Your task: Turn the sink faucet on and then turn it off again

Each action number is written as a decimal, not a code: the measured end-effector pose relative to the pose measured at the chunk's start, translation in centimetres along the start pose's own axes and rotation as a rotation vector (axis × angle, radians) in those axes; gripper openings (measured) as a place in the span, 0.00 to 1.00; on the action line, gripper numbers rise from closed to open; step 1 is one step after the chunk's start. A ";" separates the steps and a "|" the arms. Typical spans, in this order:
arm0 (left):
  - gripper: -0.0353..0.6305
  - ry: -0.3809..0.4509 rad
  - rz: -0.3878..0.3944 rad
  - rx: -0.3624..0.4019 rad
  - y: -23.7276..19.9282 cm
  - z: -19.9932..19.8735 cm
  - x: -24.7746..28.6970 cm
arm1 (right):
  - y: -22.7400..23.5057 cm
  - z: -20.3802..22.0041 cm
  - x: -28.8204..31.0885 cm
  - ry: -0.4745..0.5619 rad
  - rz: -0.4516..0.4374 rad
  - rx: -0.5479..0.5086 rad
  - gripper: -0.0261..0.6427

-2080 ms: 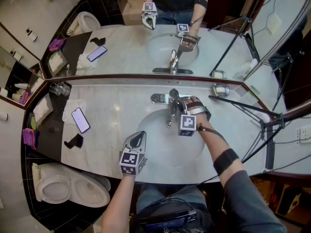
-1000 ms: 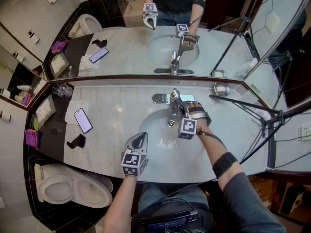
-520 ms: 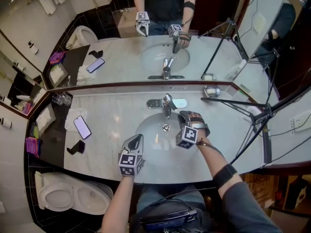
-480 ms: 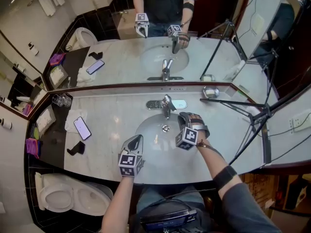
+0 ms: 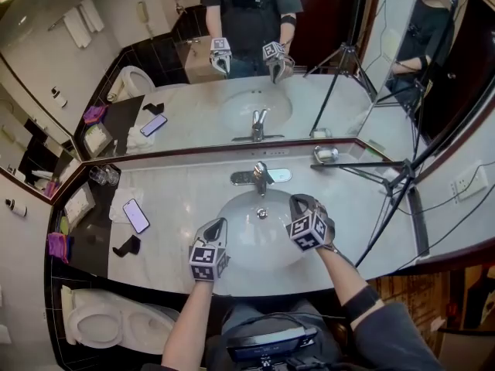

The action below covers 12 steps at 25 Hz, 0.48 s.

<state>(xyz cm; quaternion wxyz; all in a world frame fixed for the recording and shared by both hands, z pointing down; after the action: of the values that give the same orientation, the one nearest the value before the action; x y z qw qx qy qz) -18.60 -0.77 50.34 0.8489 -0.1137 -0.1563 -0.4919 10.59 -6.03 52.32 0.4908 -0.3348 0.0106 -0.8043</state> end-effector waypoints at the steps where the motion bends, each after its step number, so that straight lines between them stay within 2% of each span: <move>1: 0.06 0.001 0.001 -0.003 0.1 0.0 -0.1 | 0.3 0.2 -0.6 0.010 -0.002 0.065 0.06; 3: 0.06 0.003 0.004 -0.012 0.2 -0.1 -0.4 | 0.9 0.6 -2.1 0.031 -0.002 0.169 0.06; 6: 0.06 0.004 0.009 -0.012 0.1 0.1 -0.4 | 1.4 1.1 -3.9 0.054 0.001 0.270 0.06; 12: 0.06 0.008 0.024 -0.025 0.2 0.1 -0.6 | 1.0 3.8 -6.4 0.055 0.009 0.387 0.06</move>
<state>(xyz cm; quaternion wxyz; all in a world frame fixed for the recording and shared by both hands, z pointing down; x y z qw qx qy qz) -18.73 -0.20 50.17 0.8538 -0.1243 -0.1454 -0.4842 15.39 -0.31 51.57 0.5492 -0.2120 -0.1293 -0.7979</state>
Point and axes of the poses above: the fingertips, and each gripper's own axes: x forward along the fingers, y to its right, z out of its underside, the point moved 10 cm from there along -x, backward along the fingers, and after that the axes turned 3 degrees about y, right-handed, at the moved point
